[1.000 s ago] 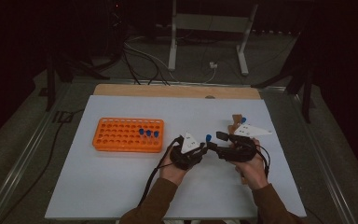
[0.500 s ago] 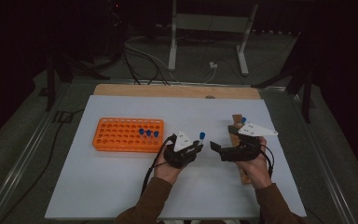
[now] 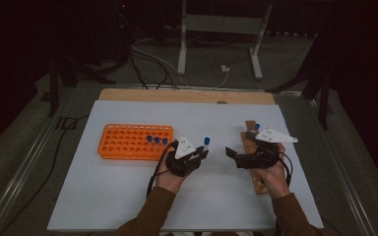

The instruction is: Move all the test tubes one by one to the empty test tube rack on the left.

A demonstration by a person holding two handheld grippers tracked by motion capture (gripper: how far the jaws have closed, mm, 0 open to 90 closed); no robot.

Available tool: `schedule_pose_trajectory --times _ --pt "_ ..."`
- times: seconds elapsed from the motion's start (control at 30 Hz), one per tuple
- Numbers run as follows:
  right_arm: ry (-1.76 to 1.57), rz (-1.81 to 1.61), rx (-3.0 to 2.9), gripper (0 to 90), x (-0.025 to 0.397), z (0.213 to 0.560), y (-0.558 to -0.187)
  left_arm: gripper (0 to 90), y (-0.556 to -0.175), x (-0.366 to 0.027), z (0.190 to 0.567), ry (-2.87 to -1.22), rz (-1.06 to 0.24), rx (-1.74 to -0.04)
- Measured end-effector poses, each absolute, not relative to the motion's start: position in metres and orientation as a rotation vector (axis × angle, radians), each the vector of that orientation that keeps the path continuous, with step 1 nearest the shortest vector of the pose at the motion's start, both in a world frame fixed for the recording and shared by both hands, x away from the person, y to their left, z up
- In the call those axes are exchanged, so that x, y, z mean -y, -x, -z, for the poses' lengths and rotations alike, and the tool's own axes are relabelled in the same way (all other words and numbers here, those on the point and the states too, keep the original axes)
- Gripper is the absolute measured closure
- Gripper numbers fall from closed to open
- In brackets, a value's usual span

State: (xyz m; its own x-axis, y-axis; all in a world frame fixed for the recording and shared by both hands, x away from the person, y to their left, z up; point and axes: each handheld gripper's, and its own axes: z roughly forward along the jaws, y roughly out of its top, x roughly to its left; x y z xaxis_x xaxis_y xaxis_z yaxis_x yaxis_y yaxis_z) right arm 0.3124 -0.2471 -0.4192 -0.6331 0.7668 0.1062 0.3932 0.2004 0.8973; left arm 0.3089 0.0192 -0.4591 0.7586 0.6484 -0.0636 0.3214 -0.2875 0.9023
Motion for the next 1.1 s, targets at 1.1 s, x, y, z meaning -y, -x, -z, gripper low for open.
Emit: schedule_pose_trajectory --times 1.1 --pt "-1.084 -1.445 -2.099 0.0 0.257 0.414 -0.311 78.3 -0.304 -0.104 0.444 -1.790 -0.460 -0.846"
